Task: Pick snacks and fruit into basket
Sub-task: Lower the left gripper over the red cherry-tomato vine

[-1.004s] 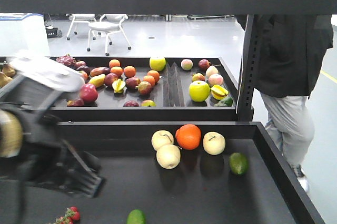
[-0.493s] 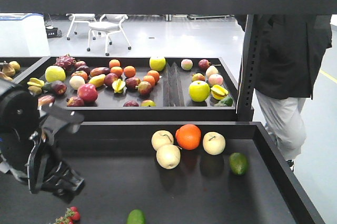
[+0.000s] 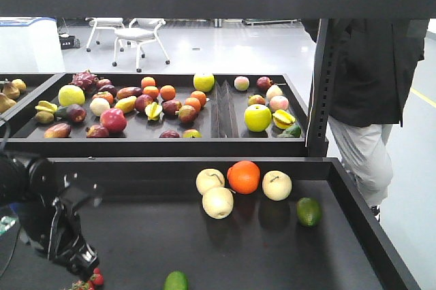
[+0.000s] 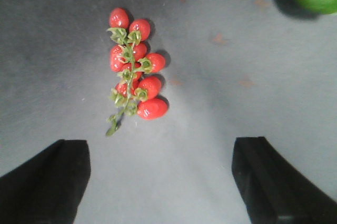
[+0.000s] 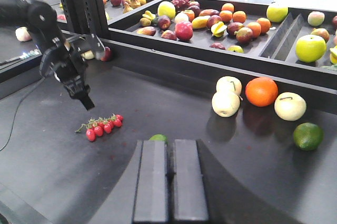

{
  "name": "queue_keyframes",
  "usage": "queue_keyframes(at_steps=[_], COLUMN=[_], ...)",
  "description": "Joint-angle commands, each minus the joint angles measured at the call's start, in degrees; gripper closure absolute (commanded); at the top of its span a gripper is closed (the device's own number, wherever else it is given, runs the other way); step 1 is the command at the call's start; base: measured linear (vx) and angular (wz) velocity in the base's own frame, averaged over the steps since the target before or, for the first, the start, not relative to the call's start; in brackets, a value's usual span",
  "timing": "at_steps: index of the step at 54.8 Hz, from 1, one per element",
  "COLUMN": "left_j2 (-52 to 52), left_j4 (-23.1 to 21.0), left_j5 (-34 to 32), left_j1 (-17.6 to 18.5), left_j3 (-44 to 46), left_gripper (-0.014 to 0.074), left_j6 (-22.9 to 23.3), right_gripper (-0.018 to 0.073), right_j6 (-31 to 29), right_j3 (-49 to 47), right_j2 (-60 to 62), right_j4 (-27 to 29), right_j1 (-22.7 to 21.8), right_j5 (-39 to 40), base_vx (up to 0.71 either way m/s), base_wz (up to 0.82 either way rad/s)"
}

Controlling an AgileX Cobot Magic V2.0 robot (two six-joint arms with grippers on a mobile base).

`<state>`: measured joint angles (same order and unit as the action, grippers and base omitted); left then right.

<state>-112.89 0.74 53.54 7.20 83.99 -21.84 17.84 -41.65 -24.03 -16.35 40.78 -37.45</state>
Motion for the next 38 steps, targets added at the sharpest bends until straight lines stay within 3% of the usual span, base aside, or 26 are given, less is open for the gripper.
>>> queue_keyframes(at_steps=[1,20,38], left_j2=[-0.1,-7.9,-14.5], left_j4=[-2.7,-2.5,-2.6], left_j5=[-3.0,-13.1,-12.5], left_j1=[-1.1,-2.8,-2.9], left_j3=[2.0,2.5,7.0], left_gripper=[-0.0044,-0.0029,-0.0013], left_j6=[-4.5,-4.8,-4.7], right_gripper=[0.0539,0.0539,0.0539], right_j6=[-0.1,-0.1,-0.1], right_j3=[-1.7,-1.7,-1.7], right_j2=[-0.6,-0.6,-0.6], right_j4=[-1.0,-1.2,-1.1], right_j1=[-0.2,-0.2,-0.2], right_j5=[3.7,1.4,-0.2], base_vx=[0.0,0.0,0.0], base_wz=[0.0,0.0,0.0])
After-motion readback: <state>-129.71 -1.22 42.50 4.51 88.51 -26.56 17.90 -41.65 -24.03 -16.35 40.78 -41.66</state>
